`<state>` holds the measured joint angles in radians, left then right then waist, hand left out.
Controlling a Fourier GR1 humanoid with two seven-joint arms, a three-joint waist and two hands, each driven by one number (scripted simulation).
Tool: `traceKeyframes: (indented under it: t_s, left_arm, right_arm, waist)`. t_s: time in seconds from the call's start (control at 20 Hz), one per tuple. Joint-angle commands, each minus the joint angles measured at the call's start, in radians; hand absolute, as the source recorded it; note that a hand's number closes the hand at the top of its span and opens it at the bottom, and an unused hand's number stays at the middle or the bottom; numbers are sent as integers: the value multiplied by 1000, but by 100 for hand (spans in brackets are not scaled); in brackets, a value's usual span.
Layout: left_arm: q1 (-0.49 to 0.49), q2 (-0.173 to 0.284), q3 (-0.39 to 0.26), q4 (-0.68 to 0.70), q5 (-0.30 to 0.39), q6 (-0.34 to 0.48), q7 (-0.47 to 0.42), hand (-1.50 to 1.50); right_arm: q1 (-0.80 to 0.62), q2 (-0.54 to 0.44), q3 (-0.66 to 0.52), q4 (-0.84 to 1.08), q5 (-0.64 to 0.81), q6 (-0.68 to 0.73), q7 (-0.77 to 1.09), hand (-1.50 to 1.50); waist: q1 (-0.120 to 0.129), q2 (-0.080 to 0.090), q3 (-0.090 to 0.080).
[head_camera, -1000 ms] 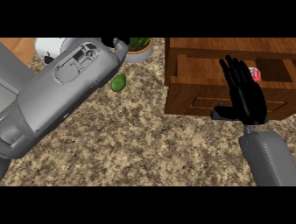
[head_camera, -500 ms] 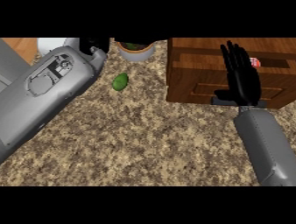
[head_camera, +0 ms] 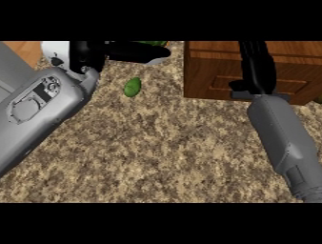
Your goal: Pick up the can, place it into the drawer and close the drawer
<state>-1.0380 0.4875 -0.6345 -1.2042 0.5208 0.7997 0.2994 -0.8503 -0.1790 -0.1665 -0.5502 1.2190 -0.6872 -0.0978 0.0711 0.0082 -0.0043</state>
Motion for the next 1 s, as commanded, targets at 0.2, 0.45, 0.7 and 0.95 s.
traceKeyframes:
  t_s: [0.2,0.45,0.7,0.95]
  left_arm:
    - [99,14,3,-79,-42,10,-21,-150]
    - [103,21,22,-90,-32,-30,-1,-150]
    - [176,42,23,-150,-52,-28,-36,-150]
    - [206,57,43,-159,-54,-35,-46,-150]
  right_arm:
    - [-164,-29,-54,210,-17,-42,-27,-150]
    - [-259,-11,-51,262,10,-42,33,-150]
    - [-281,-26,-79,301,-6,-67,21,-150]
    - [-291,-11,-153,289,-105,-37,-100,-150]
  waist:
    - [11,16,7]
    - [11,20,7]
    - [28,25,7]
    - [23,26,8]
